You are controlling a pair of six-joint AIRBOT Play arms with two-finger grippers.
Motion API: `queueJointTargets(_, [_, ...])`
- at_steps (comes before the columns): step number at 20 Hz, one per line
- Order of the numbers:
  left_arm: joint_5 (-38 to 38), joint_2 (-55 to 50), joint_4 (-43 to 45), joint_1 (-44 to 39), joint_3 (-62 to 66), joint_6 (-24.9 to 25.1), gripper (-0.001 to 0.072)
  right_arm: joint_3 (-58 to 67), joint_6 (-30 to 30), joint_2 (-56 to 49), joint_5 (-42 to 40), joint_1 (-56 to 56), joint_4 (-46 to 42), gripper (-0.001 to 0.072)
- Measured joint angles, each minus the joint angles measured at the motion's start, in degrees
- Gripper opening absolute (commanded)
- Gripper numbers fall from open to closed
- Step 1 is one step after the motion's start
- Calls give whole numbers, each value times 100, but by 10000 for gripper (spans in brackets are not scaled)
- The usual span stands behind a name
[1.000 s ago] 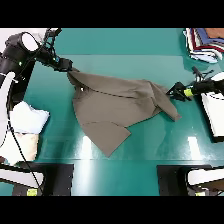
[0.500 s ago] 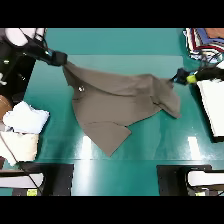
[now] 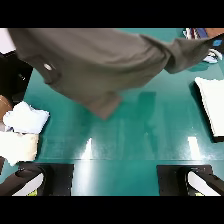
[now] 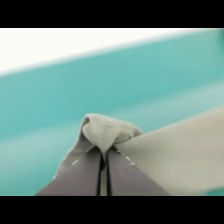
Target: Fold the shirts.
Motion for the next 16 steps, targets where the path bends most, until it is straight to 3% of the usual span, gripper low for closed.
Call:
queueJointTargets(8, [72, 354, -538, 0, 964, -173, 24, 131, 643, 1001, 726, -280, -809, 12])
queueJointTargets(12, [-74, -184, -584, 0, 417, -157, 25, 136, 957, 332, 1504, -243, -872, 11])
queueJointTargets(16, [-540, -1421, -577, 0, -39, -109, 26, 136, 1113, -1097, 1985, 173, -955, 12])
